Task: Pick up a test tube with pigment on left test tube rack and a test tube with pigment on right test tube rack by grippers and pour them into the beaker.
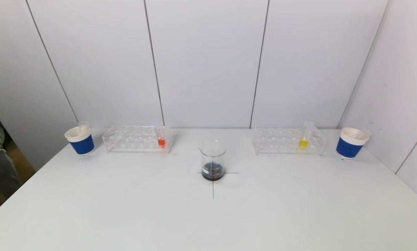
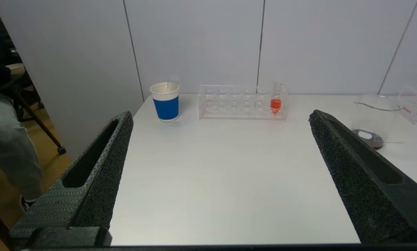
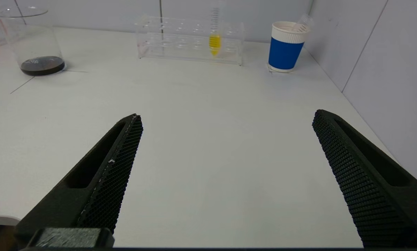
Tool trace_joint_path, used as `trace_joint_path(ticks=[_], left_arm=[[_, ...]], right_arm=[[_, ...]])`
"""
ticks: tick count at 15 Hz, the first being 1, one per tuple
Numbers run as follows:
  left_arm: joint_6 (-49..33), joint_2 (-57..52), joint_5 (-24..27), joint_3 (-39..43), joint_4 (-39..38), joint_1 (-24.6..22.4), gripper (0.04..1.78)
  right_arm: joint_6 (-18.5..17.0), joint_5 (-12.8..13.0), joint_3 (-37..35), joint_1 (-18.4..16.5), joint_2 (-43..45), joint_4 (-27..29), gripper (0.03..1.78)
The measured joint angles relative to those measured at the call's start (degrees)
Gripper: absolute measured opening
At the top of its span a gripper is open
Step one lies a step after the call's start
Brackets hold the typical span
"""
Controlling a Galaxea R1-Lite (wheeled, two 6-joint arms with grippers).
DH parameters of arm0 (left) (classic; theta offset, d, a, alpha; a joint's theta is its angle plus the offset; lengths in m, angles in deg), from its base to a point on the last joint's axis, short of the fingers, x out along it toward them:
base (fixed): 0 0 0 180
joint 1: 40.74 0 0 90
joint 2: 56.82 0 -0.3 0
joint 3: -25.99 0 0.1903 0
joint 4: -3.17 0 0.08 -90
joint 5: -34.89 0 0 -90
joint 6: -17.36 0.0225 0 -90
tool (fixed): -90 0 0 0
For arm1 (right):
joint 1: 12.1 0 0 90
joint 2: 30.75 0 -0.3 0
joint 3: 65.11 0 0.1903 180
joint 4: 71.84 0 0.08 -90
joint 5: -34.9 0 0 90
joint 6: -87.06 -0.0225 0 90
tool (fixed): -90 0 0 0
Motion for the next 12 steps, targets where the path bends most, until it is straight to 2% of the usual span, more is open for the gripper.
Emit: trace_joint_path(ticks=[3, 7, 10, 12], left_arm=[[-0.2, -5.8, 1.2, 3.7, 4.2, 0.2, 1.76], [0.6, -8.1, 1.2, 11.0, 4.3, 0.3, 1.76], [0.9, -8.4, 1.5, 17.8, 2.0, 0.3, 1.76], [1.2, -8.4, 3.9, 20.9, -1.6, 0.2, 1.76]], right_arm=[[0.0, 0.0, 0.0, 0.0, 0.0, 0.0, 1.77], [0.0, 0.0, 0.0, 0.0, 0.0, 0.0, 1.77], [0.0, 0.0, 0.0, 0.0, 0.0, 0.0, 1.77], [0.0, 0.0, 0.0, 0.0, 0.0, 0.0, 1.77]])
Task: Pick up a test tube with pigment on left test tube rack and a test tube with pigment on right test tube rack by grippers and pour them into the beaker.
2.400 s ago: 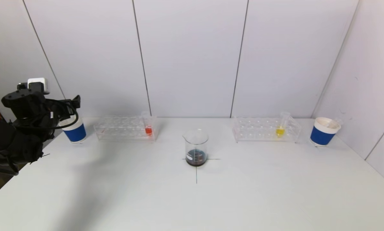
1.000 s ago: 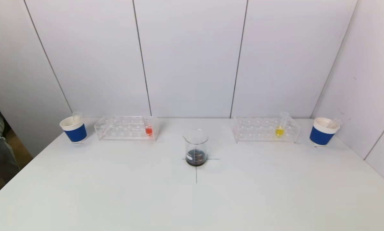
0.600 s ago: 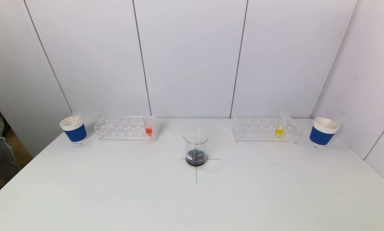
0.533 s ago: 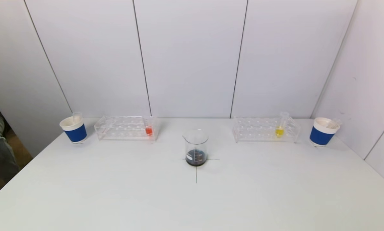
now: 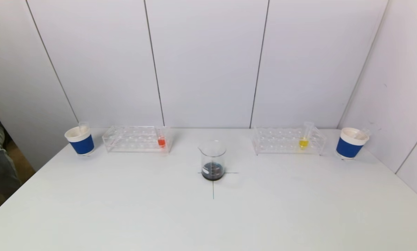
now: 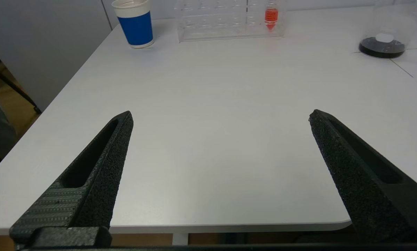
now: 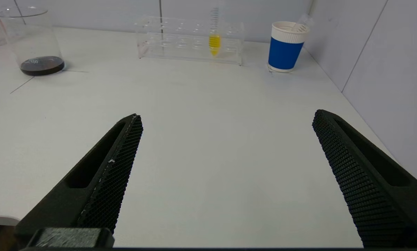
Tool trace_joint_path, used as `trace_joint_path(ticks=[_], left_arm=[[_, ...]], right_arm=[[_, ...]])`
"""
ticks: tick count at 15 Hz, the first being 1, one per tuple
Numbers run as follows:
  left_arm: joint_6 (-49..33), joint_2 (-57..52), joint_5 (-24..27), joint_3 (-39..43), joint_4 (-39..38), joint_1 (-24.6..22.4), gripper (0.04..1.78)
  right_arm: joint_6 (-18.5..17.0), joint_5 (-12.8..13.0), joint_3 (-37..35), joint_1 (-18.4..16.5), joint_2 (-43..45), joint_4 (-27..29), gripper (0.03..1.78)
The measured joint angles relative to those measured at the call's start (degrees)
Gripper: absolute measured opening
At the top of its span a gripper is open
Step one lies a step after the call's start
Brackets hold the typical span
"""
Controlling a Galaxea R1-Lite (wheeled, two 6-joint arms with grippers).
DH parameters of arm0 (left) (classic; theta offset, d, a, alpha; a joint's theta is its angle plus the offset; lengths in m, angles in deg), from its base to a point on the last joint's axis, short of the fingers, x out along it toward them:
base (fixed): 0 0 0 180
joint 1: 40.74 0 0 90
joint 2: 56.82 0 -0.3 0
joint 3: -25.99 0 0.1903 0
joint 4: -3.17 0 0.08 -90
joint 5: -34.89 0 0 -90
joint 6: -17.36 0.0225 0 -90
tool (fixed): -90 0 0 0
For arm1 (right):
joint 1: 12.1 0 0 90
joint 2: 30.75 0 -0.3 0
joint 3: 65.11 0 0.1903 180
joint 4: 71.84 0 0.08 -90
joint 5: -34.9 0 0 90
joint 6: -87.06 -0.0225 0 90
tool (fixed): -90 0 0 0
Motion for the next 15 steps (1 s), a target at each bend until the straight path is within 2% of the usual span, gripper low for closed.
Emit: trace_joint_path(ticks=[15], left_arm=[[-1.1, 0.0, -0.2, 1.4, -0.7, 0.0, 1.76]], right_arm=[[0.7, -0.1, 0.0, 0.0, 0.0, 0.0, 1.77]])
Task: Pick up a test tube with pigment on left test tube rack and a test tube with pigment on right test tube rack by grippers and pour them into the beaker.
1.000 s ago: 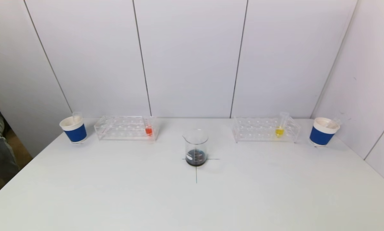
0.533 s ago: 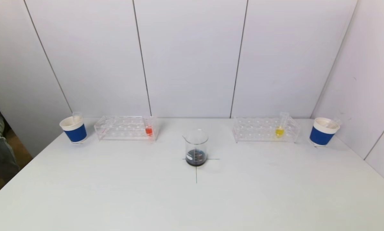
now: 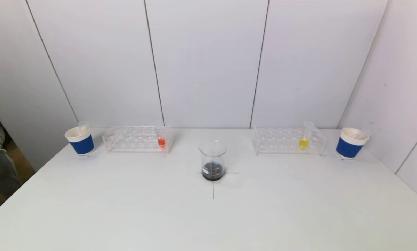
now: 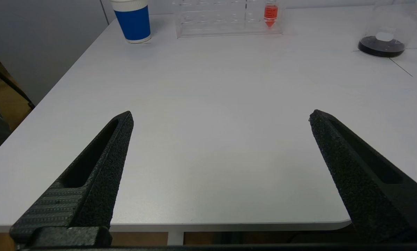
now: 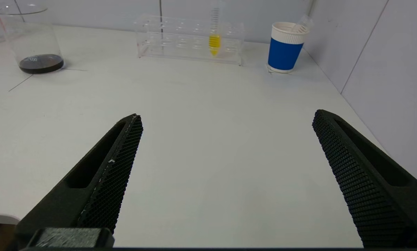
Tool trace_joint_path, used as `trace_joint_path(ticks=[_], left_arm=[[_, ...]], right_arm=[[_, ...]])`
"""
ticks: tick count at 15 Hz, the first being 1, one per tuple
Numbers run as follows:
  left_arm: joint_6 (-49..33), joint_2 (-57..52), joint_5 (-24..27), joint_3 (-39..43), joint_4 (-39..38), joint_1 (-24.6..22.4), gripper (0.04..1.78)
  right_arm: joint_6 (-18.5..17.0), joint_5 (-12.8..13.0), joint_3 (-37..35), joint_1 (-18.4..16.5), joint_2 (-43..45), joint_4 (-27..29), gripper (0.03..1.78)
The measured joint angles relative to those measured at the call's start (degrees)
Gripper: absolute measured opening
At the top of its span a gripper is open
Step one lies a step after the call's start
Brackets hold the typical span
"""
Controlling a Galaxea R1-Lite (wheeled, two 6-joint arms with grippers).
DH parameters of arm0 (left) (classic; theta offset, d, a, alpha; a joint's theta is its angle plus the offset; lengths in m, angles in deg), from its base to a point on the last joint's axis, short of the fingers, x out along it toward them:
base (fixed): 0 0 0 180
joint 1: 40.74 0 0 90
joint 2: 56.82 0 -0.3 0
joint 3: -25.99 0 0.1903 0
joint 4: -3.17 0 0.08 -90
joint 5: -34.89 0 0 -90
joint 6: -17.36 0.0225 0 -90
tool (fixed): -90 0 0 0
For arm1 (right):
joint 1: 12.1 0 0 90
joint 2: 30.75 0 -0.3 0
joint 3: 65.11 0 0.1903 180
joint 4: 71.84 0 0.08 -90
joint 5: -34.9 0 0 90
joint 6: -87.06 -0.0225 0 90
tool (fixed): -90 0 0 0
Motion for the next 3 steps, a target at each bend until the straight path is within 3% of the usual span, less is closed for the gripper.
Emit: trace_joint_path(ticks=[3], left_arm=[[-0.1, 0.0, 0.0, 0.0, 0.0, 0.0, 1.76]], right_arm=[[-0.9, 0.1, 0.0, 0.0, 0.0, -0.1, 1.77]])
